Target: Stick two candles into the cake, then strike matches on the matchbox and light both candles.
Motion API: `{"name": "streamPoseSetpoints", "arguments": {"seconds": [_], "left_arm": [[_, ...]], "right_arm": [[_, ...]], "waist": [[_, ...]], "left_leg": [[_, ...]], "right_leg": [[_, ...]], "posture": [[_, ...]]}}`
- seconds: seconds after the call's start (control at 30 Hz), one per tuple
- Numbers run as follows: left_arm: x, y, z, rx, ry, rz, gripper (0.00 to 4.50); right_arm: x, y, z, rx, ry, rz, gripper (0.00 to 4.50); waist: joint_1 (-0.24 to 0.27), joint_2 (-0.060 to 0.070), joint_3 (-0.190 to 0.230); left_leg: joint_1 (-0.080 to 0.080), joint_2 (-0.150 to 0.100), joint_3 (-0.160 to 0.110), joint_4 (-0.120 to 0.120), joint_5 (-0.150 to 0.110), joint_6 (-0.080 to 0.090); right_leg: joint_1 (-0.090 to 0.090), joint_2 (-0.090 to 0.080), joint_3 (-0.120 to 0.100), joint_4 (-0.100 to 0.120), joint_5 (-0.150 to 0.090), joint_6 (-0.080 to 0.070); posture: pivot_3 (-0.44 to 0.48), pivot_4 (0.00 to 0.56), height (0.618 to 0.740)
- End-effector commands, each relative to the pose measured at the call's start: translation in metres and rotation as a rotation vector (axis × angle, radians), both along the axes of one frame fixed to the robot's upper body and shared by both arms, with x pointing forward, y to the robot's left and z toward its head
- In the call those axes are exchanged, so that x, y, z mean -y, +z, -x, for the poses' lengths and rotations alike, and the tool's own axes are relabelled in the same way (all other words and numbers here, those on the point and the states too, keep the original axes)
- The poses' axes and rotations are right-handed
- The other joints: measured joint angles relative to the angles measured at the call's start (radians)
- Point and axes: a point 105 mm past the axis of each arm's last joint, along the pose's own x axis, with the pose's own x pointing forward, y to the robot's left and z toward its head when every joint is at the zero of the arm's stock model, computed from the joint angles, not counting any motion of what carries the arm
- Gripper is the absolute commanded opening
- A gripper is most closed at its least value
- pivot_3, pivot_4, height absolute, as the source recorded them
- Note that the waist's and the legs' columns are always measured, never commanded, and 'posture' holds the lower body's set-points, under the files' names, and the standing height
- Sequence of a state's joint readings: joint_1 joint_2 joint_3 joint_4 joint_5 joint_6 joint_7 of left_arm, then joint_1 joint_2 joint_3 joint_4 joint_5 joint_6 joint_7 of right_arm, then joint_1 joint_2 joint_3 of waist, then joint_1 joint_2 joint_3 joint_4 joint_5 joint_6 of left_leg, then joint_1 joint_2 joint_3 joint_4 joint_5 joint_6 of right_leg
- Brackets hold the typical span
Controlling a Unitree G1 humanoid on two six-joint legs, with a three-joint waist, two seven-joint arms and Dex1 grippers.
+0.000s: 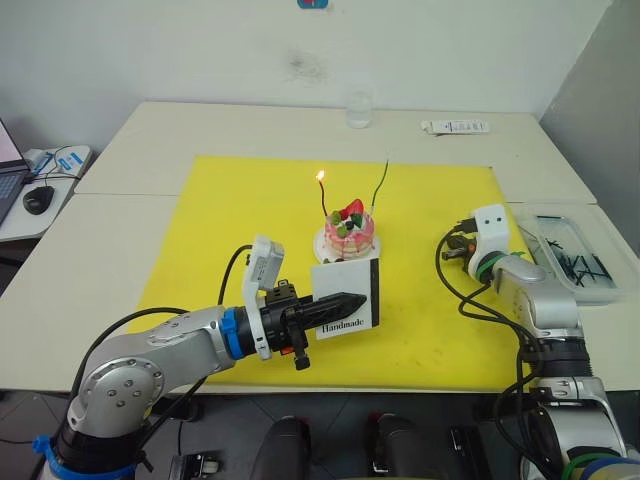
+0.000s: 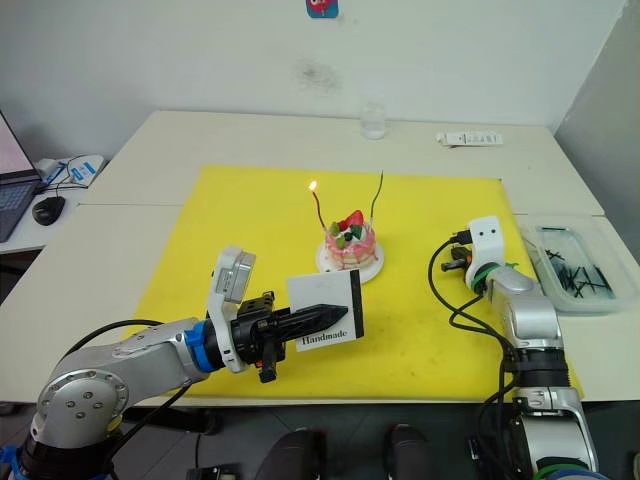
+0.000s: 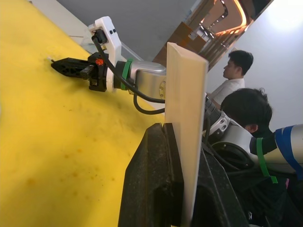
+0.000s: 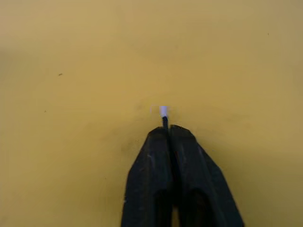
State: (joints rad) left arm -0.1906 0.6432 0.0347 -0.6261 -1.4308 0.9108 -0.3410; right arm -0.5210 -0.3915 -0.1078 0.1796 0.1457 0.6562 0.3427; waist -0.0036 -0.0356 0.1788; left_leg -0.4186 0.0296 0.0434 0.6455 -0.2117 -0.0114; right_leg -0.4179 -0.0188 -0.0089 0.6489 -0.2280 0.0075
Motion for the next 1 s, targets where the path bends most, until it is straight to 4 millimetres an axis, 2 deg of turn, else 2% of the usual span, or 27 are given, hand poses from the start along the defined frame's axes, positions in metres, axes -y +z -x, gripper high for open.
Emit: {"name": "streamPoseSetpoints", "arguments": {"seconds": [0.03, 0.2, 0.27, 0.37, 0.43, 0.63, 0.83, 1.0], "left_arm": [[0.002, 0.01, 0.004, 0.042, -0.023, 0.017, 0.0], [0.002, 0.009, 0.005, 0.04, -0.026, 0.018, 0.0], [0.001, 0.009, 0.005, 0.039, -0.026, 0.014, 0.0], [0.0, 0.008, 0.006, 0.037, -0.028, 0.01, 0.0], [0.0, 0.007, 0.007, 0.035, -0.031, 0.007, 0.0], [-0.002, 0.004, 0.01, 0.032, -0.045, -0.011, 0.0], [-0.005, 0.002, 0.012, 0.028, -0.05, -0.032, 0.0], [-0.007, 0.001, 0.013, 0.025, -0.056, -0.045, 0.0]], "right_arm": [[0.007, 0.005, 0.004, 0.008, -0.026, -0.013, 0.03], [0.002, 0.025, 0.014, 0.045, 0.055, 0.023, 0.03], [-0.009, 0.038, 0.034, 0.043, 0.196, 0.059, 0.03], [-0.023, 0.044, 0.064, 0.018, 0.378, 0.109, 0.03], [-0.029, 0.038, 0.085, -0.014, 0.484, 0.146, 0.03], [-0.029, 0.012, 0.12, -0.102, 0.64, 0.241, 0.03], [-0.044, 0.0, 0.125, -0.096, 0.654, 0.201, 0.03], [-0.046, -0.004, 0.124, -0.085, 0.643, 0.194, 0.03]], "waist": [[0.0, 0.0, 0.0], [0.002, 0.0, 0.0], [0.004, 0.001, 0.0], [0.004, 0.001, 0.001], [0.004, 0.001, 0.001], [0.003, 0.001, 0.001], [0.001, 0.001, 0.0], [0.003, 0.001, 0.0]], "left_leg": [[0.0, 0.0, 0.0, 0.0, 0.0, 0.0], [-0.001, 0.0, -0.001, -0.001, 0.0, 0.0], [-0.002, 0.0, -0.001, -0.001, 0.0, 0.0], [-0.003, 0.0, -0.001, -0.001, 0.0, 0.0], [-0.003, 0.001, -0.002, -0.001, 0.0, 0.0], [-0.002, 0.001, -0.002, -0.001, 0.0, 0.0], [0.0, 0.001, -0.001, 0.0, 0.0, 0.0], [0.0, 0.0, -0.001, -0.001, 0.0, 0.0]], "right_leg": [[0.0, 0.0, 0.0, 0.0, 0.0, 0.0], [-0.001, 0.0, -0.001, 0.0, 0.0, 0.0], [-0.002, 0.0, -0.001, -0.001, 0.0, 0.0], [-0.002, 0.0, -0.001, -0.001, -0.001, 0.0], [-0.002, 0.0, -0.002, -0.002, -0.001, 0.0], [-0.001, 0.0, -0.002, -0.001, -0.003, -0.005], [-0.001, 0.0, -0.001, -0.001, -0.003, -0.005], [-0.001, -0.001, -0.001, -0.002, -0.003, -0.005]], "posture": [[0.0, 0.15, 0.74], [0.0, 0.15, 0.74], [0.0, 0.15, 0.74], [0.0, 0.15, 0.74], [0.0, 0.15, 0.74], [0.0, 0.15, 0.74], [0.0, 0.15, 0.74], [0.0, 0.15, 0.74]]}}
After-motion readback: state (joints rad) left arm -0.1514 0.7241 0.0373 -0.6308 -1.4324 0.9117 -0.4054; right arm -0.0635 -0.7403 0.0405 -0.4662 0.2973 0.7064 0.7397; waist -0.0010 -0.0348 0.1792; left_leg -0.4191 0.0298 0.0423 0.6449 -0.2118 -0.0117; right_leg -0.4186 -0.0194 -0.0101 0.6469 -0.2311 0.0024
